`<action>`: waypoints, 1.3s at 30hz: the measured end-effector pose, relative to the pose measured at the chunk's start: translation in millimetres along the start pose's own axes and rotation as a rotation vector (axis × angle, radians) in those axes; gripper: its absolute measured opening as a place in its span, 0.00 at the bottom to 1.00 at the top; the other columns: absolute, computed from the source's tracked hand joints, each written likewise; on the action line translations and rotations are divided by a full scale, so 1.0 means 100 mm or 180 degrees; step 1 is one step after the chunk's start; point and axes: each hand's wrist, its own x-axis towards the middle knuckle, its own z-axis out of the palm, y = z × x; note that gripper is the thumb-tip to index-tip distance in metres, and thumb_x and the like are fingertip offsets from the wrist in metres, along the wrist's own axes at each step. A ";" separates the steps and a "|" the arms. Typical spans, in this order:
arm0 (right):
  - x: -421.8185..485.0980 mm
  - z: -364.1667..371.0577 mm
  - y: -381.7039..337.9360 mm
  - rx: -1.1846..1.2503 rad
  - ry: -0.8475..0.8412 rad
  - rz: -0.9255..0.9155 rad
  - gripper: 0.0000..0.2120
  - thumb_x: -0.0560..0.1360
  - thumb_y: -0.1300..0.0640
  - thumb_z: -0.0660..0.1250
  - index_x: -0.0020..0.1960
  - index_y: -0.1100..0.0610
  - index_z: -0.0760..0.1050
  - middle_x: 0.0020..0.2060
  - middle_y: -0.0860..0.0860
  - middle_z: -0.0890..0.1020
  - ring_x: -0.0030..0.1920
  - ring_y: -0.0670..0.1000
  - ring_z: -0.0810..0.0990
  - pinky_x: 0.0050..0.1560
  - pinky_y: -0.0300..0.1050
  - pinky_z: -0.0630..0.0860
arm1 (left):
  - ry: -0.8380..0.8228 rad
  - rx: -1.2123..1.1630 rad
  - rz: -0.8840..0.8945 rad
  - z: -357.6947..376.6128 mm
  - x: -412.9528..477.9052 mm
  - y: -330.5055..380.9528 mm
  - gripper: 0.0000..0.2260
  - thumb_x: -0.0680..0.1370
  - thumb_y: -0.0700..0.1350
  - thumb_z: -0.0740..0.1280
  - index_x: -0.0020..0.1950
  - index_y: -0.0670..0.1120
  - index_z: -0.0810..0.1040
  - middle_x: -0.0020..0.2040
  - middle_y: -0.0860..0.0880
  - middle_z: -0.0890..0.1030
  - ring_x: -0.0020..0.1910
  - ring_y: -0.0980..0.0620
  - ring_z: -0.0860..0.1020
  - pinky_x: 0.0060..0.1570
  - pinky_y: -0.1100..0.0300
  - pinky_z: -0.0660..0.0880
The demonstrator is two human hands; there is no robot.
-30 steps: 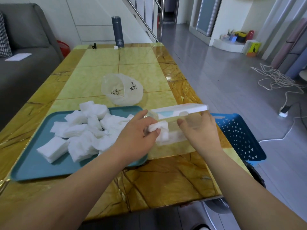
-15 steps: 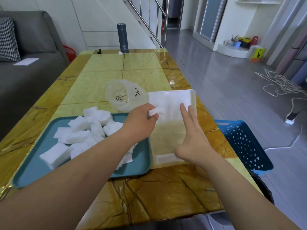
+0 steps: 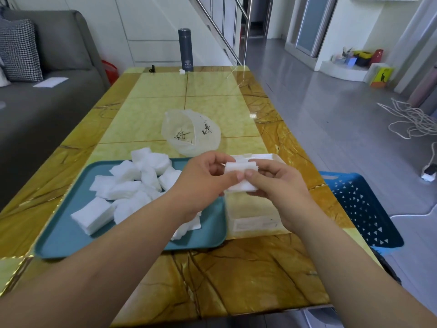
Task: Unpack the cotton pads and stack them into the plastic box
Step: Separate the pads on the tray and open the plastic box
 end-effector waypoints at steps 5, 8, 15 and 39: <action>0.00 0.05 -0.06 0.0527 -0.0488 0.0533 0.09 0.78 0.62 0.73 0.57 0.62 0.85 0.48 0.55 0.88 0.46 0.50 0.86 0.54 0.51 0.82 | 0.0046 -0.0041 -0.0127 -0.07 -0.02 -0.07 0.09 0.78 0.45 0.76 0.57 0.48 0.83 0.47 0.47 0.88 0.40 0.53 0.82 0.45 0.57 0.82; 0.05 0.08 -0.04 0.0419 -0.0205 0.0670 0.08 0.76 0.61 0.76 0.53 0.63 0.85 0.45 0.56 0.88 0.44 0.51 0.86 0.50 0.49 0.84 | 0.0284 0.0457 -0.0154 -0.09 -0.01 -0.13 0.07 0.80 0.43 0.72 0.57 0.50 0.81 0.47 0.48 0.87 0.39 0.50 0.84 0.46 0.54 0.84; 0.12 0.10 -0.03 -0.1248 0.0535 0.0286 0.13 0.72 0.57 0.76 0.34 0.57 0.73 0.30 0.52 0.73 0.32 0.53 0.75 0.37 0.53 0.81 | 0.0021 0.1057 -0.0392 -0.05 0.02 -0.29 0.15 0.75 0.50 0.76 0.59 0.54 0.79 0.48 0.54 0.85 0.44 0.53 0.86 0.53 0.50 0.83; -0.05 0.42 -0.17 -0.2458 -0.0425 0.0242 0.05 0.62 0.59 0.62 0.34 0.59 0.66 0.34 0.55 0.61 0.36 0.53 0.60 0.37 0.50 0.58 | 0.0070 0.1044 -0.0387 0.01 -0.09 -0.29 0.11 0.80 0.45 0.71 0.63 0.47 0.79 0.43 0.49 0.86 0.35 0.51 0.86 0.45 0.54 0.85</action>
